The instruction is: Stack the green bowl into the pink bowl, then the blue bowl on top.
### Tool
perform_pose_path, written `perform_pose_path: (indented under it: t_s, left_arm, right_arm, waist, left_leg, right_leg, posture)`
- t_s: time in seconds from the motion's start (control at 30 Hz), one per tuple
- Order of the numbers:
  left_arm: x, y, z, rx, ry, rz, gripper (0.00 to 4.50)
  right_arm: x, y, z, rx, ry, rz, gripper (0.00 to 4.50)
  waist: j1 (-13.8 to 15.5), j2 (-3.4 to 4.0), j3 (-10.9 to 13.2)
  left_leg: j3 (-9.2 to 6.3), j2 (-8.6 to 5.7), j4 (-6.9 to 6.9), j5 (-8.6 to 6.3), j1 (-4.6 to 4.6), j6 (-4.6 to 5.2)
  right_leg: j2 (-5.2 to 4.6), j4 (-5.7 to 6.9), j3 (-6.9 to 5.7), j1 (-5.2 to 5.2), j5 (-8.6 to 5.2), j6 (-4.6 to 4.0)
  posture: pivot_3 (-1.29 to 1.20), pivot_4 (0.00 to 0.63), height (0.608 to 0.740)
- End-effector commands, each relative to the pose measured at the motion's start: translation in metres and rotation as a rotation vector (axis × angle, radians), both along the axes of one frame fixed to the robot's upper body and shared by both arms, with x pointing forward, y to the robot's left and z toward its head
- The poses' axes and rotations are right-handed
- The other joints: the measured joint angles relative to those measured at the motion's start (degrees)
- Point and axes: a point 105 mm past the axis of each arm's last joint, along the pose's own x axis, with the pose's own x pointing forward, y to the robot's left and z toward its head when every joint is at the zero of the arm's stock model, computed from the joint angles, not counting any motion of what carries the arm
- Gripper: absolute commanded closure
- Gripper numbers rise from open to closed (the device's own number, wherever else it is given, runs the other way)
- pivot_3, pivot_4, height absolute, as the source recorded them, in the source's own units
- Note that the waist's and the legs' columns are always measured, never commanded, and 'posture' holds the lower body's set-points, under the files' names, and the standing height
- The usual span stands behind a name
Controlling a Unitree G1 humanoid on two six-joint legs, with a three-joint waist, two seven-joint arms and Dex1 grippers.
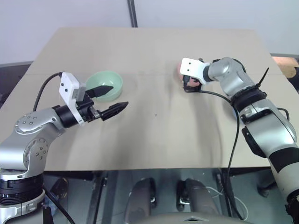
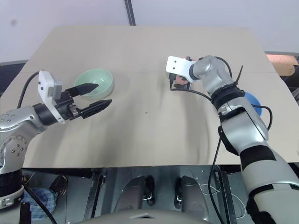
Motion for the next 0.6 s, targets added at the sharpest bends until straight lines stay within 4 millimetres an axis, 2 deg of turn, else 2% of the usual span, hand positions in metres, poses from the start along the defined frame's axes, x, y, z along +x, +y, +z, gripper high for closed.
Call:
perform_pose_path:
  t_s: [0.03, 0.23, 0.27, 0.43, 0.6]
  left_arm:
    - [-0.005, -0.001, 0.011, 0.017, -0.051, -0.013, 0.00]
    - [-0.006, -0.002, 0.010, 0.021, -0.053, -0.008, 0.00]
    - [-0.006, -0.002, 0.010, 0.022, -0.052, -0.007, 0.00]
    - [-0.006, -0.002, 0.010, 0.023, -0.052, -0.008, 0.00]
    - [-0.007, -0.001, 0.009, 0.029, -0.050, -0.012, 0.00]
  right_arm:
    - [0.002, 0.010, 0.016, -0.025, -0.054, 0.036, 1.41]
    - [0.000, 0.017, 0.010, -0.034, -0.032, 0.066, 4.35]
    - [0.000, 0.017, 0.010, -0.035, -0.029, 0.068, 4.47]
    - [-0.003, 0.018, 0.012, -0.033, -0.029, 0.099, 4.47]
    - [-0.038, 0.048, 0.028, 0.088, 0.051, 0.265, 4.47]
  waist:
    - [-0.06, 0.00, 0.00]
    - [-0.53, 0.03, 0.02]
    - [-0.62, 0.03, 0.02]
    - [-1.00, 0.03, 0.02]
    - [-1.13, 0.04, 0.02]
  left_leg:
    - [0.00, 0.00, 0.00, 0.00, 0.00, 0.00]
    - [-0.01, 0.00, 0.00, 0.00, 0.00, 0.00]
    - [-0.01, 0.00, 0.00, 0.00, -0.01, 0.00]
    - [-0.01, 0.00, -0.02, 0.00, 0.00, 0.00]
    - [-0.02, 0.01, -0.06, 0.00, 0.00, 0.00]
  right_leg:
    - [0.00, 0.00, 0.00, 0.00, 0.00, 0.00]
    - [-0.01, 0.01, 0.00, 0.00, 0.00, -0.01]
    - [-0.02, 0.01, 0.00, -0.01, 0.00, -0.01]
    - [-0.02, 0.01, 0.00, 0.00, 0.00, -0.01]
    - [-0.02, -0.01, 0.00, 0.00, 0.00, 0.00]
  posture:
    - [0.00, 0.150, 0.739]
    - [0.00, 0.150, 0.739]
    - [0.00, 0.150, 0.739]
    - [0.00, 0.150, 0.739]
    - [0.00, 0.150, 0.739]
